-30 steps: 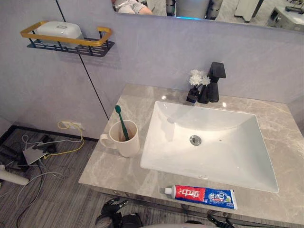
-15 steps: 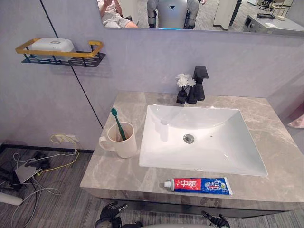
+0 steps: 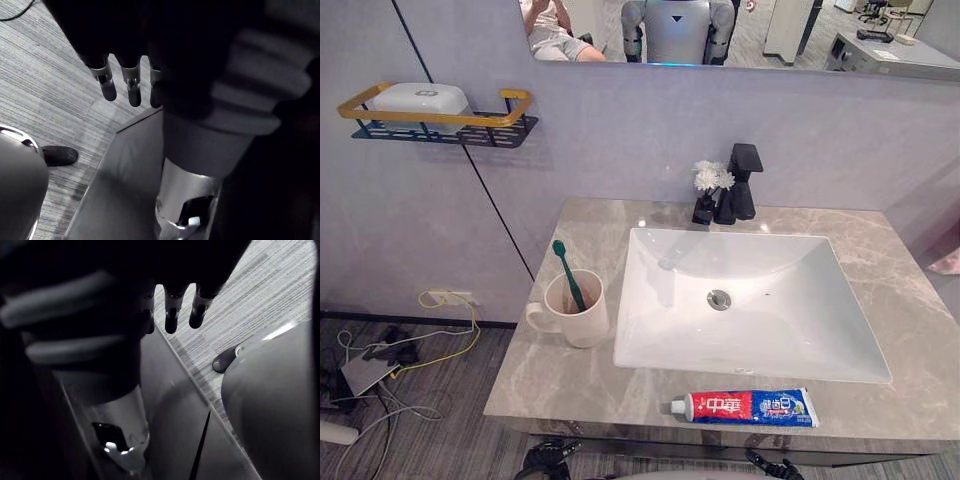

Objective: Organize washtable

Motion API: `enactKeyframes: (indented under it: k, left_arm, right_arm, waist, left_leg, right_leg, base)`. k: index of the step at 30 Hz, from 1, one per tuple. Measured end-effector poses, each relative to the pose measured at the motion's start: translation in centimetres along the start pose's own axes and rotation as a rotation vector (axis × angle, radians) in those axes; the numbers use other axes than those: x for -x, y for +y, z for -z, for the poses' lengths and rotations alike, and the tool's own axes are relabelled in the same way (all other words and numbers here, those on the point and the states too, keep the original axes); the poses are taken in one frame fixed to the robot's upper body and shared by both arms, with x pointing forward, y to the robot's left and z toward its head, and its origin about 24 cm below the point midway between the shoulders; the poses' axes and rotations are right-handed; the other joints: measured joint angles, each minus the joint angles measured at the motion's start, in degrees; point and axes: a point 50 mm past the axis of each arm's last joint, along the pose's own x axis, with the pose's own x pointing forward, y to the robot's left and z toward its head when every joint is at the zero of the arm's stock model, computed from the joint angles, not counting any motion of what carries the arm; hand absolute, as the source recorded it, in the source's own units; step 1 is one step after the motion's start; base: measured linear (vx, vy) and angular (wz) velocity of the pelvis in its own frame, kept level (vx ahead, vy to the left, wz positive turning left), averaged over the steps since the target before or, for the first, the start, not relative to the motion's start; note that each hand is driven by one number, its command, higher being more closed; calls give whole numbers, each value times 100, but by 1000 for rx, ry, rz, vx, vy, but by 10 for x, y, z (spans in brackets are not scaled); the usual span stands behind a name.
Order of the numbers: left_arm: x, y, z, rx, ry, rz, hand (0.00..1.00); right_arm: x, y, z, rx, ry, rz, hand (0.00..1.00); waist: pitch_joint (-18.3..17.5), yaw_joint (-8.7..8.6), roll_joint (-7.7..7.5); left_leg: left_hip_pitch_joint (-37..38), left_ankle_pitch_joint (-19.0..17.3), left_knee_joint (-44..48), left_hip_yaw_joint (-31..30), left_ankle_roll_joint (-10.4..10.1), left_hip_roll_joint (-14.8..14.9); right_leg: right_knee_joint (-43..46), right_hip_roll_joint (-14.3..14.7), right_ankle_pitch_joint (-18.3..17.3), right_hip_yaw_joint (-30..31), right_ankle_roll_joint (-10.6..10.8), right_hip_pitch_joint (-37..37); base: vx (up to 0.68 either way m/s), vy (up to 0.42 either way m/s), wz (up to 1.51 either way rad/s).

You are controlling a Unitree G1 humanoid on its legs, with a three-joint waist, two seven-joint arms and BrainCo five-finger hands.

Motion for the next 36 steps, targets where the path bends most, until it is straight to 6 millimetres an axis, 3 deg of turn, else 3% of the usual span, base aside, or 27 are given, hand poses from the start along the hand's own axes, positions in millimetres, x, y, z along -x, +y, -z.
enactKeyframes:
  k: [3, 4, 11, 15, 24, 31, 36]
  left_arm:
    - [0, 1, 1, 8, 3, -7, 0]
    - [0, 7, 1, -19, -2, -10, 0]
    - [0, 7, 0, -27, -5, -8, 0]
    - [0, 7, -2, -25, -23, 9, 0]
    - [4, 20, 16, 9, 23, -31, 0]
    - [8, 33, 31, 167, 66, -102, 0]
    - [8, 47, 30, 301, 62, -174, 0]
  right_arm:
    - [0, -2, 0, -9, 1, 7, 0]
    - [-4, -12, -9, -49, -13, 44, 0]
    - [-4, -12, -9, -50, -11, 42, 0]
    - [-4, -13, -2, -63, 21, 21, 0]
    - [-4, -16, 4, -121, 58, -24, 0]
    - [-3, -28, 7, -123, 66, 7, 0]
    - [-4, -32, 2, -149, 47, 22, 0]
  waist:
    - [3, -2, 5]
    - [42, 0, 61]
    - [42, 23, 61]
    - [42, 153, 51]
    - [47, 156, 53]
    - [51, 172, 78]
    - [70, 164, 113]
  left_leg:
    - [12, -3, -1, 60, -4, 13]
    - [24, -26, 32, 128, -37, 15]
    - [23, -24, 32, 114, -34, 11]
    - [22, -22, 54, 67, -32, 5]
    - [12, -22, 187, -145, -31, -4]
    - [13, -43, 201, -230, -65, -9]
    - [16, -44, 206, -351, -67, 9]
  right_leg:
    - [-10, 13, 0, 53, 0, -21]
    - [-80, 27, 25, 199, 11, -46]
    - [-78, 26, 25, 191, 11, -43]
    - [-78, 16, 28, 151, 15, -11]
    - [-106, -29, 62, -43, 50, 138]
    - [-215, -52, 128, -176, 49, 232]
    - [-243, -47, 128, -361, 49, 324]
  base:
    - [-21, -12, -7]
    - [-19, -8, -4]
    - [0, 0, 0]
    - [0, 0, 4]
    - [-35, -12, 9]
    - [-53, -3, 5]
    - [-5, -22, 13]
